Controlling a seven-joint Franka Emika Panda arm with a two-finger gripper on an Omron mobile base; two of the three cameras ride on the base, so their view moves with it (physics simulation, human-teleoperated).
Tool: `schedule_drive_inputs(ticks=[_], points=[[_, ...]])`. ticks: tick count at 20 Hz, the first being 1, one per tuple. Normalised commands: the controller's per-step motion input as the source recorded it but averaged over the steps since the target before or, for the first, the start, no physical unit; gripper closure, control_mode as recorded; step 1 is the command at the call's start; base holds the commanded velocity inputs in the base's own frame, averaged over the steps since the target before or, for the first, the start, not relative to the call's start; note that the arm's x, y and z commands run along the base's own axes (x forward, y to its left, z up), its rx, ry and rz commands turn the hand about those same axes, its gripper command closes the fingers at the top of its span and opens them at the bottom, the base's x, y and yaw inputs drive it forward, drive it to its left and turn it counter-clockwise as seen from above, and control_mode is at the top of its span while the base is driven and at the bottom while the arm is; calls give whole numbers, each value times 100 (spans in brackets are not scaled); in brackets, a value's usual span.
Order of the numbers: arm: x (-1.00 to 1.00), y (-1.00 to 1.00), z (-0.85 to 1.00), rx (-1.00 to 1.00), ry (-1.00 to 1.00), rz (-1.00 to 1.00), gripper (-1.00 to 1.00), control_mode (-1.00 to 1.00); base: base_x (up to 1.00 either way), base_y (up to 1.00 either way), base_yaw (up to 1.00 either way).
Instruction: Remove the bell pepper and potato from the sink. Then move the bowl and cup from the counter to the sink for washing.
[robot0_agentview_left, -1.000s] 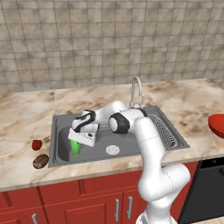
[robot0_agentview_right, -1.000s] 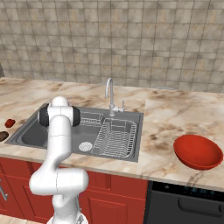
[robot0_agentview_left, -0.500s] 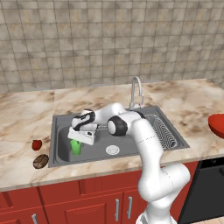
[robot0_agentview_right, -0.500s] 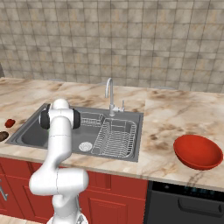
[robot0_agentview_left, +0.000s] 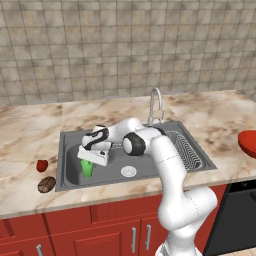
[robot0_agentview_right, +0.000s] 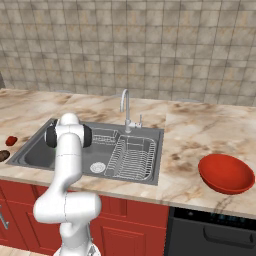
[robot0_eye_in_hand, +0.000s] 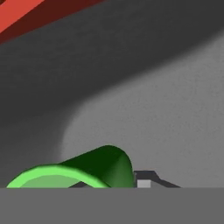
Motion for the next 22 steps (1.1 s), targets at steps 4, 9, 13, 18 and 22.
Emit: schedule_drive_inputs(ticks=[4,9,13,18,22], points=[[0,20,-23,0,0,0,100,-100,0,0,0],[-1,21,-17,0,0,0,-100,-100,0,0,0],[-2,17,-10,-2,-1,0,-100,-100,0,0,0],[-8,13,0,-1,-3,0,-100,-100,0,0,0],[-12,15,3,0,-6,0,-100,-100,0,0,0]])
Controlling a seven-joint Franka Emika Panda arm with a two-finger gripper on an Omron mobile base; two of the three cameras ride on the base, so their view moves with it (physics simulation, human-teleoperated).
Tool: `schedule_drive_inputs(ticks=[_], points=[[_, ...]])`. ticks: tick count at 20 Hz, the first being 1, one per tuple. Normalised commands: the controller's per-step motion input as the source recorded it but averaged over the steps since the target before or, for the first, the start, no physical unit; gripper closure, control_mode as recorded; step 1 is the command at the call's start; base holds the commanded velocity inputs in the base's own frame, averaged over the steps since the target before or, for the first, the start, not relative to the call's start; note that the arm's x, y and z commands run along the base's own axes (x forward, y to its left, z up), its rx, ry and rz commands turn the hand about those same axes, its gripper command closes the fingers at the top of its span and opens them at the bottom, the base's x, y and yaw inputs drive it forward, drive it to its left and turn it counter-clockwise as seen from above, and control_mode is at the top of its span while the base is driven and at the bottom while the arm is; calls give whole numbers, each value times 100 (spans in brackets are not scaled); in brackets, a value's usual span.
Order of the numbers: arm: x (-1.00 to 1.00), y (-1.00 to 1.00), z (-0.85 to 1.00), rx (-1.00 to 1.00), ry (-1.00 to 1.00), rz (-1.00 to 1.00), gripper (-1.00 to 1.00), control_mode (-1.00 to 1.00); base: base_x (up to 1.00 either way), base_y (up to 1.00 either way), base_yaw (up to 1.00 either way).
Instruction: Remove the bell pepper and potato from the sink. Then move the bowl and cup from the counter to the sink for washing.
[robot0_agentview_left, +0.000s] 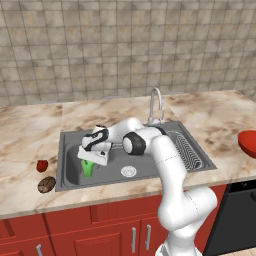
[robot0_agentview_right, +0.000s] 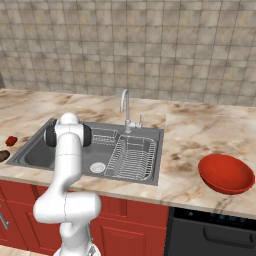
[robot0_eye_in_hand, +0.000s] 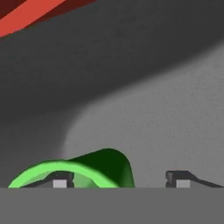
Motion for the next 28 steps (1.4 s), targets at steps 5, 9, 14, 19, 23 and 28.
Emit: schedule_drive_inputs(ticks=[5,9,14,19,23,28], points=[[-8,17,10,0,-6,0,-100,-100,0,0,0],[-12,15,20,0,-5,0,-100,-100,0,0,0],[-15,10,26,0,-4,0,-100,-100,0,0,0],[-13,7,30,-2,-1,0,-100,-100,0,0,0],[-11,1,36,-2,0,0,-100,-100,0,0,0],[-7,0,38,-5,0,0,-100,-100,0,0,0]])
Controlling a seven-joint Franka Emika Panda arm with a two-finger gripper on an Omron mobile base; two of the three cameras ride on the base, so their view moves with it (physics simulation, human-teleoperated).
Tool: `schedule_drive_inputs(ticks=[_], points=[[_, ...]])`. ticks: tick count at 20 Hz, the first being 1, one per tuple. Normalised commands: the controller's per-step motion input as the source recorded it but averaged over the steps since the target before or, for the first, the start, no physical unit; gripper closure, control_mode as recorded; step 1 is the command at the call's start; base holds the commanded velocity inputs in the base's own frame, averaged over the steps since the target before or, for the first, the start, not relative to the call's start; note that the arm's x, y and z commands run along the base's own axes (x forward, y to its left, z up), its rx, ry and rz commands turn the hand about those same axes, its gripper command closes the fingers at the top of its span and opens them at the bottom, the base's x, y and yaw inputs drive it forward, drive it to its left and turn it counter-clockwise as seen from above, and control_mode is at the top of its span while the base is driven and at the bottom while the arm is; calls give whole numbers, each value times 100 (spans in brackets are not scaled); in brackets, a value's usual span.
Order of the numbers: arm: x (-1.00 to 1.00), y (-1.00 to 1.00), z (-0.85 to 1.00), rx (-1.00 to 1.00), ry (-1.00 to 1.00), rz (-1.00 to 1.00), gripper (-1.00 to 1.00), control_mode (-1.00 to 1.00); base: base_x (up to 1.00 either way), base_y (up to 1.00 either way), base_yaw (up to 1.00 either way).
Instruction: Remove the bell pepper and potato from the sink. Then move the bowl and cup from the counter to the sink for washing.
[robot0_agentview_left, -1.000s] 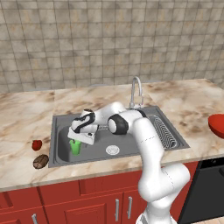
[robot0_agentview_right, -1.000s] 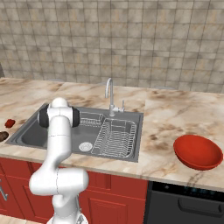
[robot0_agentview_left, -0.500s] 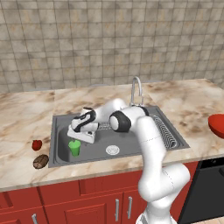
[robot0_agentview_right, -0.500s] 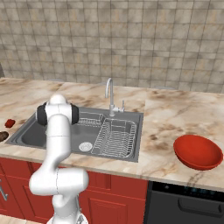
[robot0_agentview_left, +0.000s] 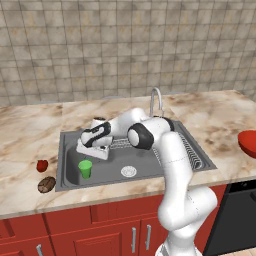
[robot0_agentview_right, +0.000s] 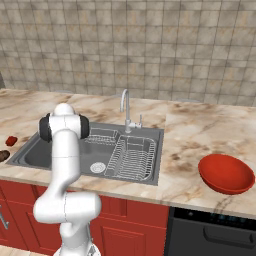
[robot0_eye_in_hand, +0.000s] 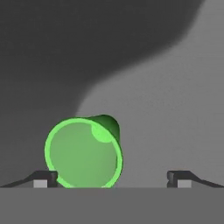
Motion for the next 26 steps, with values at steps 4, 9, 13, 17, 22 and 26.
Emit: schedule_drive_inputs(ticks=[4,9,13,17,22,26], points=[[-10,-6,38,-5,0,0,-100,-100,0,0,0],[-23,-15,32,-6,0,0,-100,-100,0,0,0],[-27,-23,32,-7,0,2,-100,-100,0,0,0],[-28,-27,29,-5,0,3,-100,-100,0,0,0],[-31,-29,28,-2,0,0,-100,-100,0,0,0],[-29,-30,34,-4,0,2,-100,-100,0,0,0]])
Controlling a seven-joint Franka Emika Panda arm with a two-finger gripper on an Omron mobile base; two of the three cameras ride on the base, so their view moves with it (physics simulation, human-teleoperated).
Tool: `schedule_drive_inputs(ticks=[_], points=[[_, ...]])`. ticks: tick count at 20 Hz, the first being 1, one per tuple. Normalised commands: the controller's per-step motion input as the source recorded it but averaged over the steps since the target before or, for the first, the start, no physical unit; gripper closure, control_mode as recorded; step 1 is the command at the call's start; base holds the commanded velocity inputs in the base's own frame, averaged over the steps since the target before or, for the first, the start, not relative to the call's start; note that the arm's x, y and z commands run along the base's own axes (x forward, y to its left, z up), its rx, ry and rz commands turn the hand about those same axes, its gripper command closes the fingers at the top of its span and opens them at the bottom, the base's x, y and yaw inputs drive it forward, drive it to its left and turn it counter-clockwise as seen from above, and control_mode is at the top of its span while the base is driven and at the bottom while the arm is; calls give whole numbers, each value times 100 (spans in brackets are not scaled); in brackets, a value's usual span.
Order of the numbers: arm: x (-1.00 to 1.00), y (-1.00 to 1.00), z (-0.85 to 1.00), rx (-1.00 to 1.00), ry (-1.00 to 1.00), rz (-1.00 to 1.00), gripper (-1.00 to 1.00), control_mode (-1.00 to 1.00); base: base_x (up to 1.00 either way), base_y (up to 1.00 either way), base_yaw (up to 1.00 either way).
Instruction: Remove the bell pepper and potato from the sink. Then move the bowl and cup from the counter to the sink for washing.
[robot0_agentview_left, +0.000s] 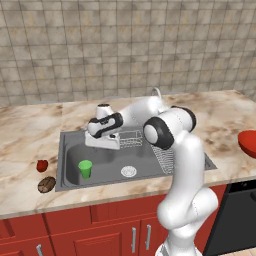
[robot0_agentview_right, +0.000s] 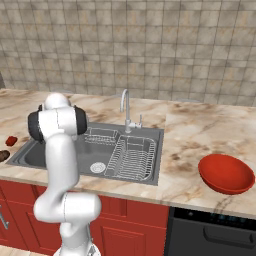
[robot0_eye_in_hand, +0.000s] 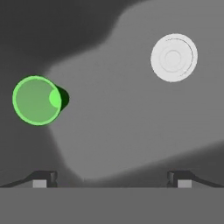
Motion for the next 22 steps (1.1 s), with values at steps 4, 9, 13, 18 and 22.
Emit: schedule_drive_inputs(ticks=[4,9,13,18,22], points=[[-30,-30,35,-3,2,3,-100,-100,0,0,0],[-32,-26,34,-7,8,5,-100,-100,0,0,0],[-36,-32,31,-5,6,5,-100,-100,0,0,0],[-35,-43,27,-1,0,7,-100,-100,0,0,0],[-35,-46,25,0,0,7,-100,-100,0,0,0]])
